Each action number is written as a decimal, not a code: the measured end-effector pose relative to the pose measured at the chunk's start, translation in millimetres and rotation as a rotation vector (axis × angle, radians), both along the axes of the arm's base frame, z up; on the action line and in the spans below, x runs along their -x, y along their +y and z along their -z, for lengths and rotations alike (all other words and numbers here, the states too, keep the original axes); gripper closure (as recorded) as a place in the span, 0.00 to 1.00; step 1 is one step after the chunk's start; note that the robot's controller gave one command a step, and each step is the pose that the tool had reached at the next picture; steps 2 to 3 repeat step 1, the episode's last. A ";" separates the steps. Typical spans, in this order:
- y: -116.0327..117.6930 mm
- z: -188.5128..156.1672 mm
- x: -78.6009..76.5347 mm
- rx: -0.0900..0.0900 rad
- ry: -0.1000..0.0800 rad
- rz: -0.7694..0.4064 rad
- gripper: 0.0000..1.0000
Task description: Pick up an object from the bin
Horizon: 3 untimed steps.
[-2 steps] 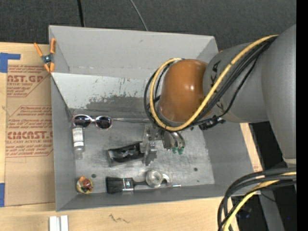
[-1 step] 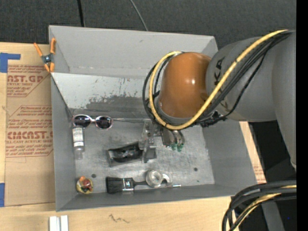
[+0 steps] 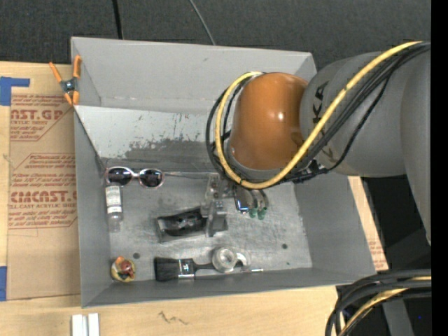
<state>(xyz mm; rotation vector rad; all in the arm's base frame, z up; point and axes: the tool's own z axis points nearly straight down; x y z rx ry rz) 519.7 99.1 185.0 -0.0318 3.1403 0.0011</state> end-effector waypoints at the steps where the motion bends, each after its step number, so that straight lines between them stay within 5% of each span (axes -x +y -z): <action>1: -9.3 -38.2 -5.6 0.000 0.001 0.013 1.00; 3: -9.3 -38.2 -5.6 0.000 0.001 0.013 1.00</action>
Offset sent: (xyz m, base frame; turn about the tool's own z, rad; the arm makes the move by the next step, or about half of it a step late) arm 0.0048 -0.0046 0.0157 0.0168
